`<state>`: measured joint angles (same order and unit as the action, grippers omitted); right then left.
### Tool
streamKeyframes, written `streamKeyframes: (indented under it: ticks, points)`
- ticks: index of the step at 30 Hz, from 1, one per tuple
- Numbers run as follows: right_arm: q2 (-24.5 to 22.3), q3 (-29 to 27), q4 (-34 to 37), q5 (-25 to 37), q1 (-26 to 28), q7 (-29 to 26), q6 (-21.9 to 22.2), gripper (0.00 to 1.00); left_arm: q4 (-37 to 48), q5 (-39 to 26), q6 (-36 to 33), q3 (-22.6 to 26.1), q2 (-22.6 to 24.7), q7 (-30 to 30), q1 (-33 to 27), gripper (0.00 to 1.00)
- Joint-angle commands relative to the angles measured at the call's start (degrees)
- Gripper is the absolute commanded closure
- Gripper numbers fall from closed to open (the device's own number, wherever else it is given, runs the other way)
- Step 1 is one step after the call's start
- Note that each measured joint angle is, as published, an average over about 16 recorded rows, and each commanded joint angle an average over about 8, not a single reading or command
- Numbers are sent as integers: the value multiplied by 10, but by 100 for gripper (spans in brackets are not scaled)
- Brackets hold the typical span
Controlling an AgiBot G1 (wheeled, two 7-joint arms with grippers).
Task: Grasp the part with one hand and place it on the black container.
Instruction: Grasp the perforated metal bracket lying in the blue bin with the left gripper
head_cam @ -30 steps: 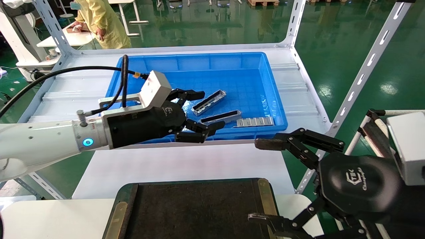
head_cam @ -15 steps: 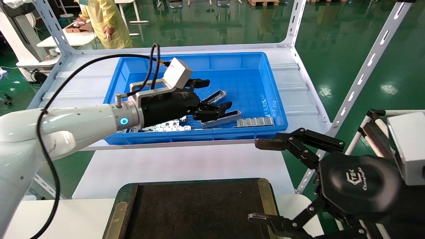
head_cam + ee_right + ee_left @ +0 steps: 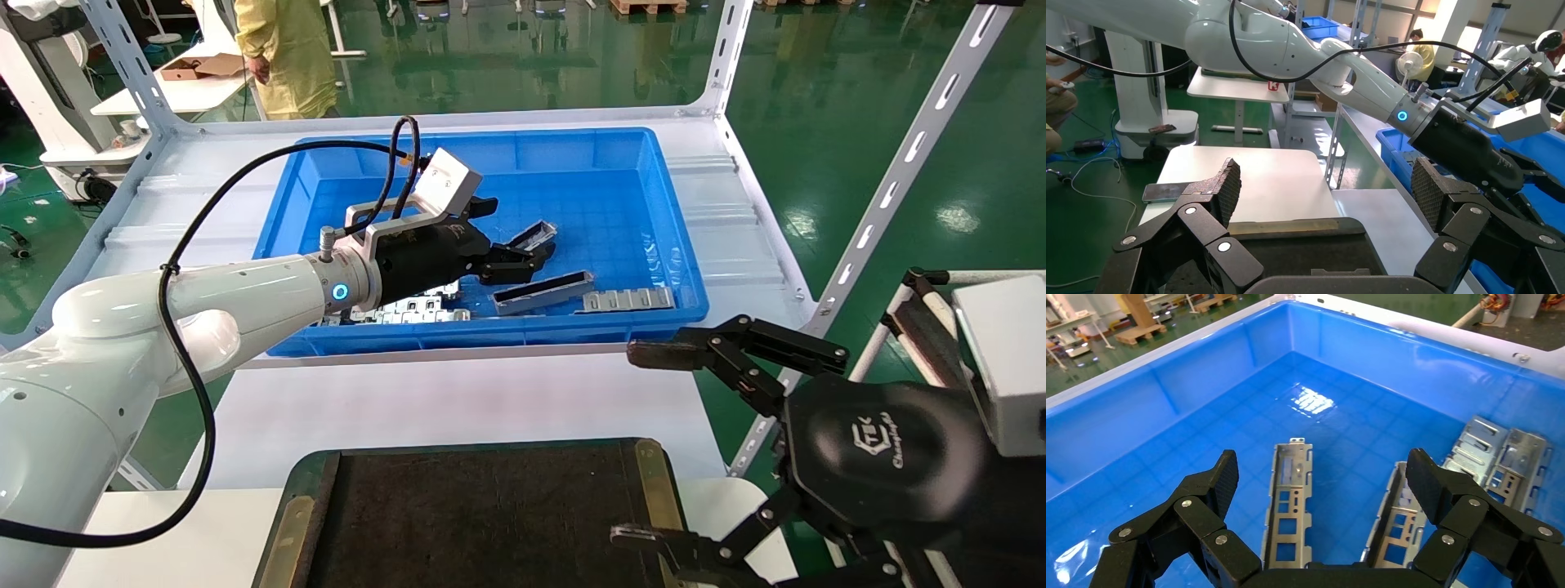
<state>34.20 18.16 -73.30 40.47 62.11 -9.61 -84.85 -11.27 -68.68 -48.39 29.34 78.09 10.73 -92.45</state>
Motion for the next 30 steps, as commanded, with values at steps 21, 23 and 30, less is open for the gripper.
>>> streamKeyframes:
  ticks: [21, 23, 30]
  points:
    - [0, 0, 0, 0, 0, 0, 0, 0, -44, 43, 88, 112, 3, -62, 26, 0]
    - [0, 0, 0, 0, 0, 0, 0, 0, -47, 49, 99, 122, 3, -70, 27, 8]
    - [0, 1, 0, 0, 0, 0, 0, 83, -53, 71, 126, 156, 3, -95, 29, 92]
